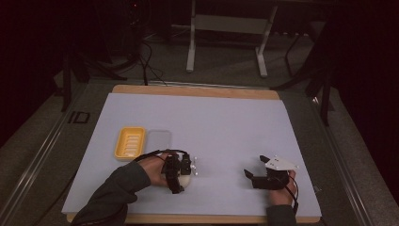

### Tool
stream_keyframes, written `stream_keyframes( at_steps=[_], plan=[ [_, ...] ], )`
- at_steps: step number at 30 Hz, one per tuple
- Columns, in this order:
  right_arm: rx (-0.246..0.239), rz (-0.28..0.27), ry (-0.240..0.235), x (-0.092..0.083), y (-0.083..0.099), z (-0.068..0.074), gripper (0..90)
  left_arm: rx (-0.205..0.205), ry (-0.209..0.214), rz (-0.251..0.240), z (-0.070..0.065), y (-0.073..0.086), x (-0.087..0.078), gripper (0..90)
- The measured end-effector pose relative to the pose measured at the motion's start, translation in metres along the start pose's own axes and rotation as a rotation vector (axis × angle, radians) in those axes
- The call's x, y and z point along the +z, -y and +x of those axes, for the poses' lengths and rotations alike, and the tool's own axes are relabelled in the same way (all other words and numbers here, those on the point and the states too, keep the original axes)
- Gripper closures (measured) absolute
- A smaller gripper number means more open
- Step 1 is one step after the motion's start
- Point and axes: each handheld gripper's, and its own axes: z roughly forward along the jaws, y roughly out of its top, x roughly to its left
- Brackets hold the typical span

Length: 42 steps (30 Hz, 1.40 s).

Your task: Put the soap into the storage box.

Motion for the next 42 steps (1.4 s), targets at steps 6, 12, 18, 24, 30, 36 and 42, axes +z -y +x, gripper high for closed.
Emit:
stream_keyframes(
  at_steps=[6,12,18,24,30,36,42],
  plan=[
    [0.000,0.000,-0.001,0.000,0.000,0.000,13.9,0.002,-0.002,0.013,0.001,-0.001,0.000,24.7],
    [-0.001,0.000,-0.001,0.000,0.000,0.000,13.9,-0.008,-0.008,0.012,0.005,0.001,-0.002,24.7],
    [-0.001,0.001,-0.001,0.000,0.000,0.000,13.9,-0.014,-0.018,0.005,0.009,0.003,-0.007,24.7],
    [-0.002,0.001,-0.001,0.000,0.000,0.000,13.9,-0.023,-0.023,0.001,0.014,0.006,-0.014,24.7],
    [-0.001,0.001,-0.002,0.000,0.000,0.000,13.9,-0.025,-0.037,0.001,0.016,0.007,-0.021,24.7],
    [-0.001,0.001,-0.003,0.000,0.000,0.000,13.9,-0.035,-0.052,-0.004,0.022,0.009,-0.030,24.7],
    [-0.001,0.000,-0.002,0.000,0.000,0.000,13.9,-0.052,-0.061,-0.012,0.028,0.013,-0.038,24.7]
  ],
)
